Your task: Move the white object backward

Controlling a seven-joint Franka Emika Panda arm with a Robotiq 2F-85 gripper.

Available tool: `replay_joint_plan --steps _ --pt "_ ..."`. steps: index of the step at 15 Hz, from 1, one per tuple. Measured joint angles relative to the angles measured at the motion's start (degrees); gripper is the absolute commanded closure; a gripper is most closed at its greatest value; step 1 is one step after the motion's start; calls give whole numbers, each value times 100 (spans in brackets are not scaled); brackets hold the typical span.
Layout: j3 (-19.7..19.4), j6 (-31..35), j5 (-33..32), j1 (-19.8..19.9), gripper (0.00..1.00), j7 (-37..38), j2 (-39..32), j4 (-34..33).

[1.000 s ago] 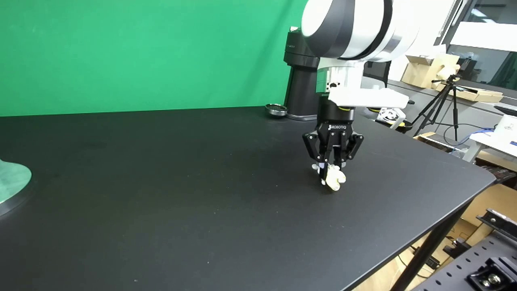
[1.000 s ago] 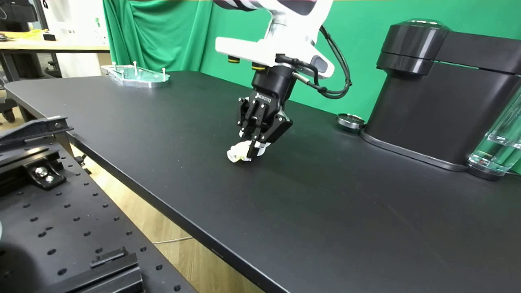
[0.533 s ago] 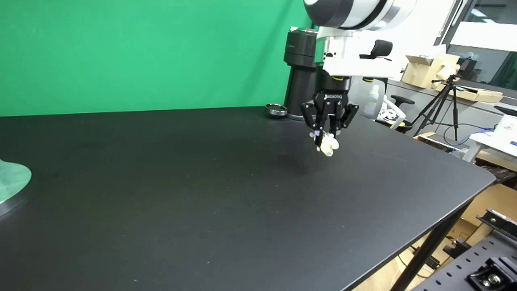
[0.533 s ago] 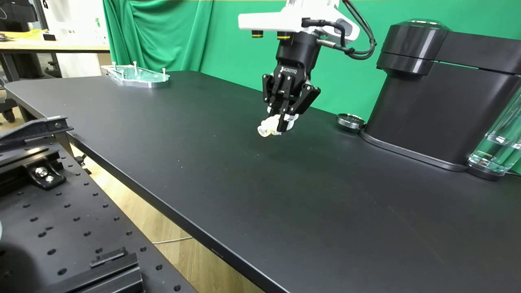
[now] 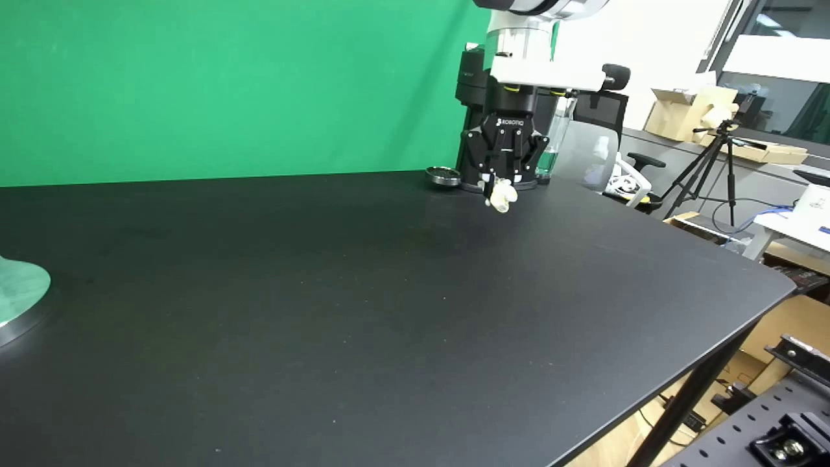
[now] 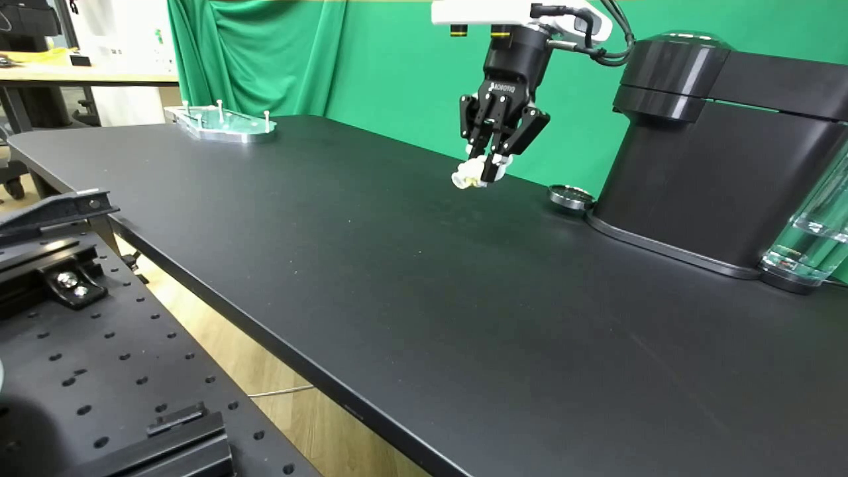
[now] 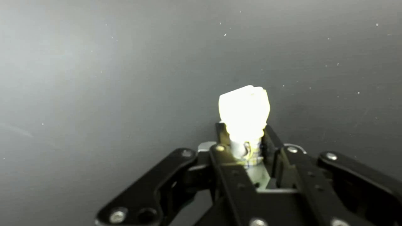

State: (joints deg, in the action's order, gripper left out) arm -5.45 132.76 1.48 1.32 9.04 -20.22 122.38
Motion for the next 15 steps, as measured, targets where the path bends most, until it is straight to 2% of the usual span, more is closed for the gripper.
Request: replay_joint_plan --steps 10,11,12,15 --pt "117 -210 90 -4 93 -12 -1058 -903" --pt "117 -209 83 -4 45 -15 -1116 -945" --pt "117 -208 75 -5 43 -15 -1162 -983" --pt "118 -208 71 -16 24 -15 -1251 -1067"
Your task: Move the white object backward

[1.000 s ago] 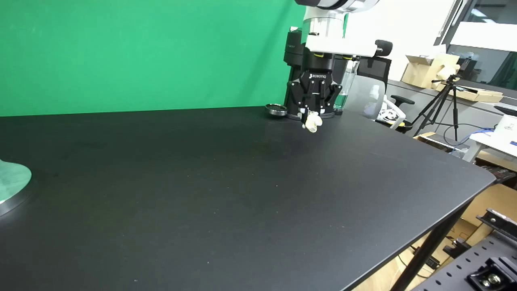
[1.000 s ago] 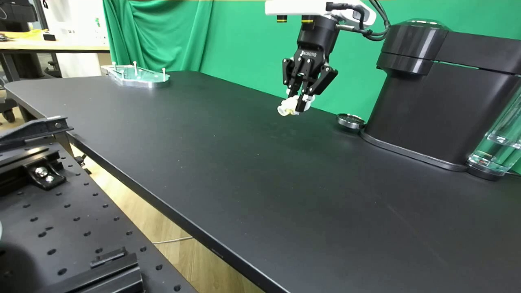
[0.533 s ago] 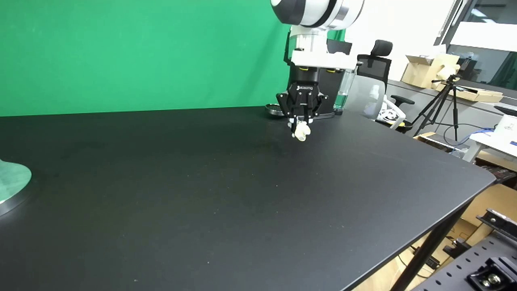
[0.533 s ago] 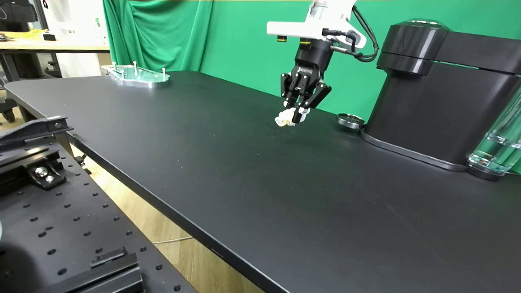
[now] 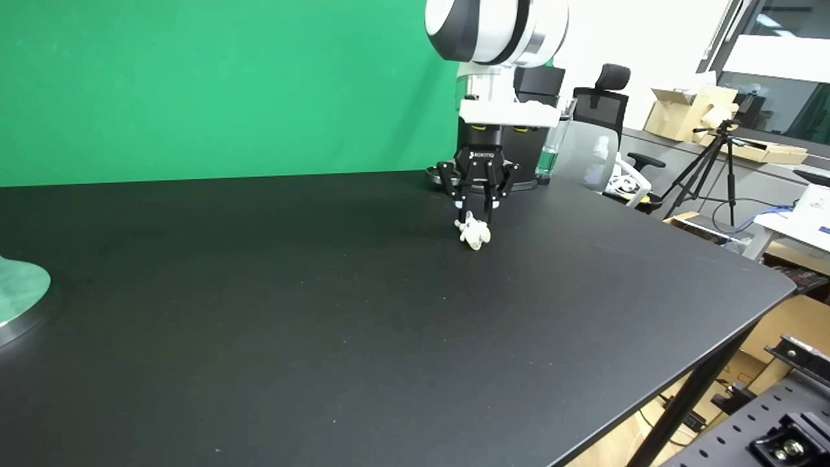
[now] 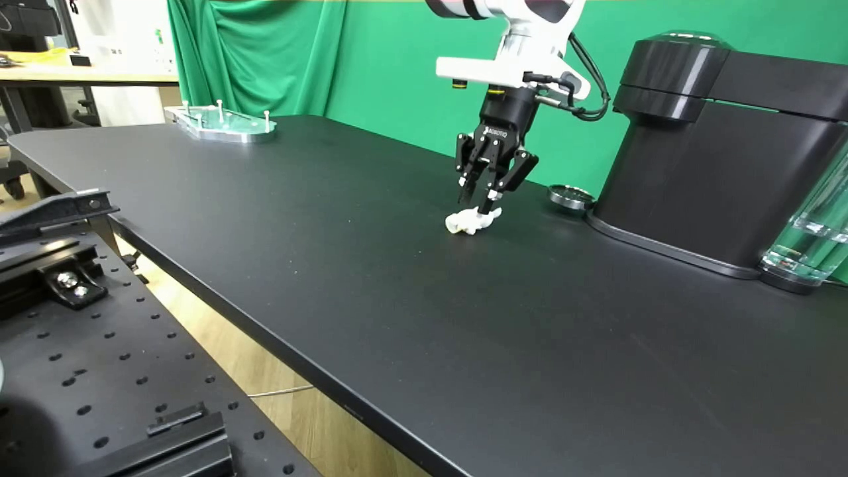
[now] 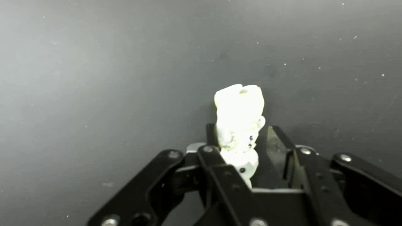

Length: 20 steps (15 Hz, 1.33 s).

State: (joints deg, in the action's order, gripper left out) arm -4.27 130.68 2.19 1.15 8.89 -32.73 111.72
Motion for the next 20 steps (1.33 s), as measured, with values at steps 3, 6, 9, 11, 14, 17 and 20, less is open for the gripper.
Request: replay_joint_plan --steps 3,6,9,11,14,17,20 --pt "21 -25 2 -3 4 -9 -8 -8" --pt "65 -48 3 -6 0 -51 12 -5" --pt "18 103 -210 -125 0 23 131 71" --pt "-111 415 -575 -325 0 242 301 258" --pt "-351 1107 -1173 -682 0 796 661 727" --pt "-578 1605 -1553 -977 0 1472 1090 1263" --pt "-530 1223 -1376 -985 0 1596 1566 1710"
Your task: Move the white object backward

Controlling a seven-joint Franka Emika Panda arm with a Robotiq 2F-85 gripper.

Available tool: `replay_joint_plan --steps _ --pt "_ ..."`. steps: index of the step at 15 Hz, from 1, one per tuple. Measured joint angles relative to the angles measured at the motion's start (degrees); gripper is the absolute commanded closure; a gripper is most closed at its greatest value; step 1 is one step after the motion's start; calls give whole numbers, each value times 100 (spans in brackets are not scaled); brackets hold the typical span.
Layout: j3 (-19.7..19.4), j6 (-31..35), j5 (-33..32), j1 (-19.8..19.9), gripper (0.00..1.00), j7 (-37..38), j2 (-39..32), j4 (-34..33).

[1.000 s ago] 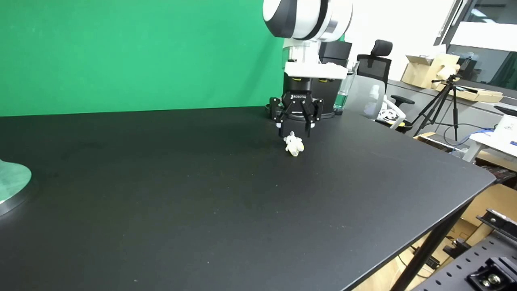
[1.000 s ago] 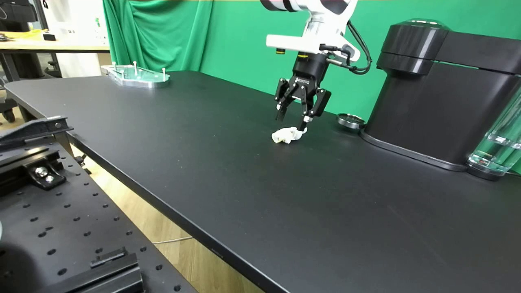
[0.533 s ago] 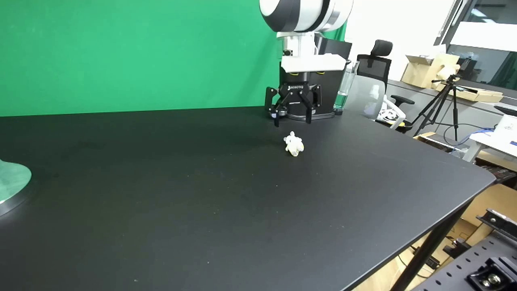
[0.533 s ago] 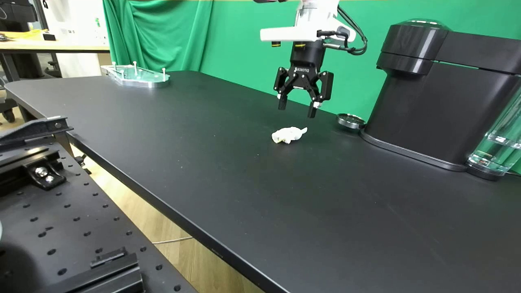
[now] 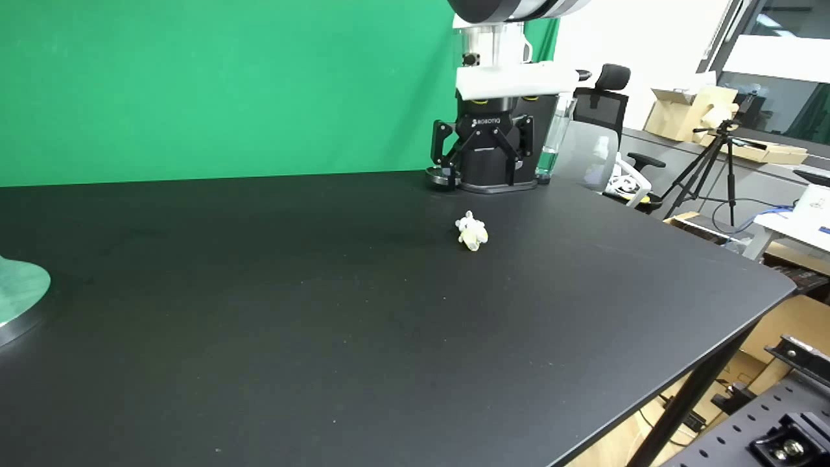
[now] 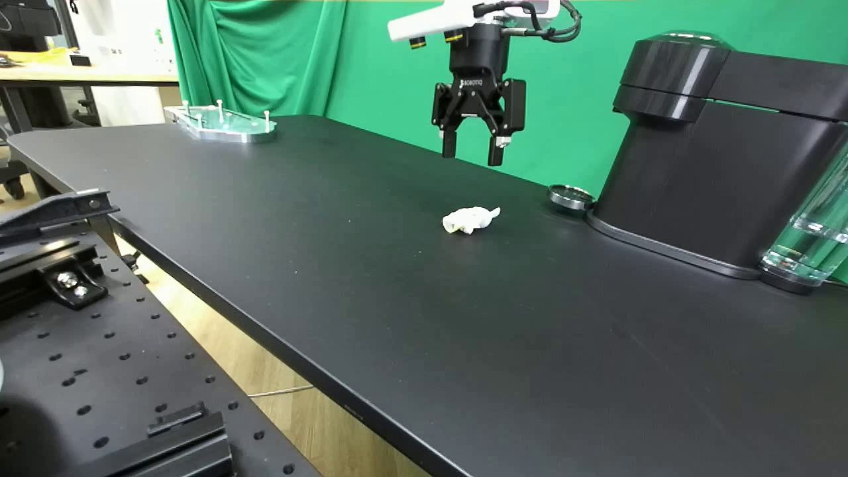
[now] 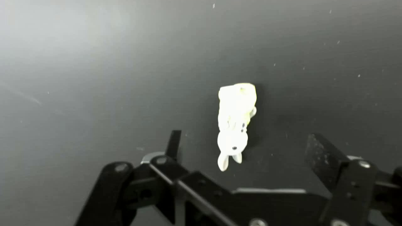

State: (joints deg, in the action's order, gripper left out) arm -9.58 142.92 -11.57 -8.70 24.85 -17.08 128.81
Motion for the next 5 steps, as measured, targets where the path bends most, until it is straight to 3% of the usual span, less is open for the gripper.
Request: replay_joint_plan --steps 5 --pt "222 -1072 288 124 0 3 1063 610"
